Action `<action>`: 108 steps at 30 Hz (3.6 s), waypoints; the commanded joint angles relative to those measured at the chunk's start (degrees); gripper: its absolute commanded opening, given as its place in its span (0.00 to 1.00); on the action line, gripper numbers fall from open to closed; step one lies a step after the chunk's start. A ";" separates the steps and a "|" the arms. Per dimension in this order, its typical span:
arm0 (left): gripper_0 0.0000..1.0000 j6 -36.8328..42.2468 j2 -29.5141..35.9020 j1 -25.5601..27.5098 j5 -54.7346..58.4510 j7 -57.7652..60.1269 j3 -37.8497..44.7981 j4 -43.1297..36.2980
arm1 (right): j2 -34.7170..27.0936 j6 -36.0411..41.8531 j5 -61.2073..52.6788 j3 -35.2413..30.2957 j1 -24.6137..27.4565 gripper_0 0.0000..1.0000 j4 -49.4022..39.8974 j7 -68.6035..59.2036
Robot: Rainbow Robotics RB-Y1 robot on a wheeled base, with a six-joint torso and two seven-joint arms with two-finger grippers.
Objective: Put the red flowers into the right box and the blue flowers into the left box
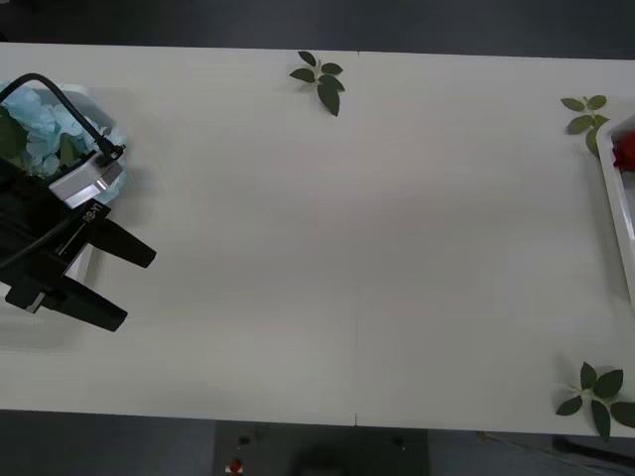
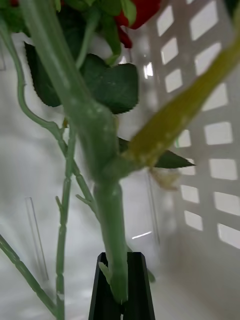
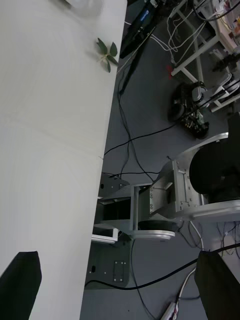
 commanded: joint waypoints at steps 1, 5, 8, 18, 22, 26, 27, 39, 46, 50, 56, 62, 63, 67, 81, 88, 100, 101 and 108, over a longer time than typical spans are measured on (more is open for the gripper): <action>0.88 -0.23 0.90 0.59 0.15 -1.03 0.37 -0.72 | -0.14 -2.09 1.09 -0.32 -1.14 0.50 -0.42 1.78; 0.88 -1.37 0.03 1.29 -0.20 -1.03 -0.86 -1.16 | -0.14 -2.97 1.70 -0.41 -1.14 0.95 -0.07 2.75; 0.89 -2.51 0.29 1.38 -0.29 -0.67 -1.38 -2.48 | -0.14 -3.05 1.53 -0.32 -1.14 1.00 -0.07 2.92; 0.89 -4.45 0.82 4.63 -1.43 -1.64 -1.30 -2.74 | -3.83 1.08 -2.78 -6.12 -1.14 1.00 -4.82 2.40; 0.89 -8.40 1.87 6.56 -3.01 -2.43 -1.38 -5.11 | -6.82 11.53 -7.09 -16.05 -1.14 1.00 -9.47 3.10; 0.89 -9.89 1.96 7.00 -3.98 -2.52 -1.38 -6.26 | -7.53 23.40 -10.87 -27.12 -1.14 1.00 -15.19 4.15; 0.89 -10.25 1.96 7.00 -3.98 -2.61 -1.30 -6.26 | -7.35 25.95 -11.22 -29.59 -1.14 1.00 -16.95 4.51; 0.88 -11.74 1.96 7.27 -3.72 -8.85 -1.56 -6.70 | 3.28 37.55 -18.16 -36.70 -1.14 1.00 -41.03 28.59; 0.89 -15.43 1.87 7.44 -4.07 -23.22 -1.56 -6.78 | 7.42 49.50 -18.34 -36.27 -1.31 1.00 -45.77 52.89; 0.89 -18.86 1.87 8.15 -3.54 -23.22 -1.56 -6.70 | 8.65 52.58 -20.10 -36.27 -1.31 1.00 -45.86 52.89; 0.89 -19.03 1.87 9.03 -3.01 -23.22 -1.56 -6.78 | 15.41 54.07 -18.07 -35.74 -1.58 1.00 -46.83 52.89; 0.89 -19.03 1.78 9.64 -2.84 -23.22 -1.56 -6.70 | 22.88 53.28 -9.81 -31.34 -3.25 1.00 -46.92 52.89; 0.89 -19.03 1.78 9.64 -2.84 -23.22 -1.56 -6.70 | 23.85 52.93 -8.32 -30.11 -3.42 1.00 -46.83 52.89; 0.89 -19.03 1.78 9.64 -2.84 -23.22 -1.56 -6.70 | 24.99 51.53 -4.80 -25.81 -3.95 1.00 -46.92 52.89; 0.89 -19.03 1.78 9.64 -2.84 -23.22 -1.56 -6.70 | 24.11 51.35 6.27 -25.19 -4.65 1.00 -50.52 52.89; 0.89 -19.03 0.46 10.96 -2.66 -23.22 -2.53 -5.82 | 21.83 51.00 5.13 -25.28 -4.74 1.00 -50.52 52.89; 0.89 -30.20 -3.84 16.14 -6.44 -23.22 -2.53 -6.43 | 20.77 51.00 4.87 -25.28 -4.74 1.00 -50.52 52.89; 0.89 -32.48 -4.19 17.29 -7.41 -23.22 -2.53 -6.78 | 20.77 51.00 4.87 -25.28 -4.74 1.00 -50.52 52.89; 0.89 -48.74 -5.51 22.47 -8.64 -23.22 -2.53 -7.75 | 20.77 51.00 4.87 -25.28 -4.74 1.00 -50.52 52.89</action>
